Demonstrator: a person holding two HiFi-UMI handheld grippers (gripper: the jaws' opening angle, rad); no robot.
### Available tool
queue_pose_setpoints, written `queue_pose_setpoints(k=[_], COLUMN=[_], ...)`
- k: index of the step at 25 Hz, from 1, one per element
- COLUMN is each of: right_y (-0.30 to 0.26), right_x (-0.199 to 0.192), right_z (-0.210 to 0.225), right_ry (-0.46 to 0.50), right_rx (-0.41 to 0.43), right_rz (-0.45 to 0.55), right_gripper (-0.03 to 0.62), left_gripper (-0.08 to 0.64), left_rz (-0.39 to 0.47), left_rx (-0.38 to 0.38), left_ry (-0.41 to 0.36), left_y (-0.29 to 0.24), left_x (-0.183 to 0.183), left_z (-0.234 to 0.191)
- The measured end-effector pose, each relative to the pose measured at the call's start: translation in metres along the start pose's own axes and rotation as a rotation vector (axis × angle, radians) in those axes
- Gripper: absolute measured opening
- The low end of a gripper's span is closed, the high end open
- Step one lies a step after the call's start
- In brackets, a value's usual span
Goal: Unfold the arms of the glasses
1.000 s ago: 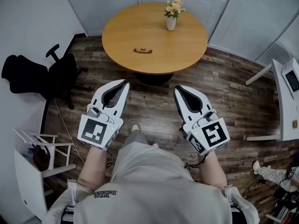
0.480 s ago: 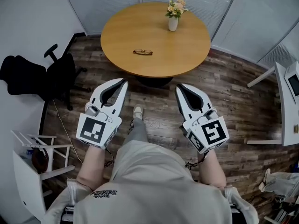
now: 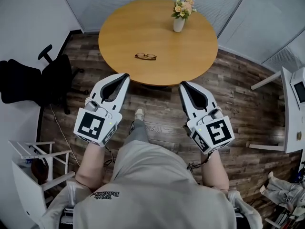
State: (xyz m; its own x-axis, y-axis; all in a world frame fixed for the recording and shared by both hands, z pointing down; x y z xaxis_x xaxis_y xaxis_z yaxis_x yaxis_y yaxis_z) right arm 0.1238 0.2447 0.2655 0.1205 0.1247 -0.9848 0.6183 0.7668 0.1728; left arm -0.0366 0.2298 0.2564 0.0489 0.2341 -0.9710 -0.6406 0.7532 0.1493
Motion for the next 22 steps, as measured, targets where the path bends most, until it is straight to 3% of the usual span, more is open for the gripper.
queue_pose_setpoints(k=[11,22], right_y=[-0.119,-0.233], right_x=[-0.031,-0.061], right_z=[0.036,0.058], right_ry=[-0.005,-0.007], right_rx=[-0.014,-0.023], right_rz=[-0.092,-0.122], right_gripper=[0.031,0.031], left_gripper=[0.021,0.021], left_rz=[-0.040,-0.088], left_rx=[-0.058,-0.181], left_ry=[0.064,0.056], left_y=[-0.067,-0.123], left_x=[-0.048,-0.102], left_z=[-0.099,-0.185])
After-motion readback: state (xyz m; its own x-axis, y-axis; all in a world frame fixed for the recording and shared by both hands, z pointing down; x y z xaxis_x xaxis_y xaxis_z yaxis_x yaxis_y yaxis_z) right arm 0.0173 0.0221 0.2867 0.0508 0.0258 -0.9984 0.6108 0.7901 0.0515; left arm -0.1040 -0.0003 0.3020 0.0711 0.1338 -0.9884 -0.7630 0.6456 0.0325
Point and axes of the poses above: the fingertips, and each gripper's own axes: y backward along the fingers, z to its right, x out of its top, the point moved 1 cm from there along y, backward along the fingers, and after that the axes turned 13 degrees about z, right-handed, at the moved point
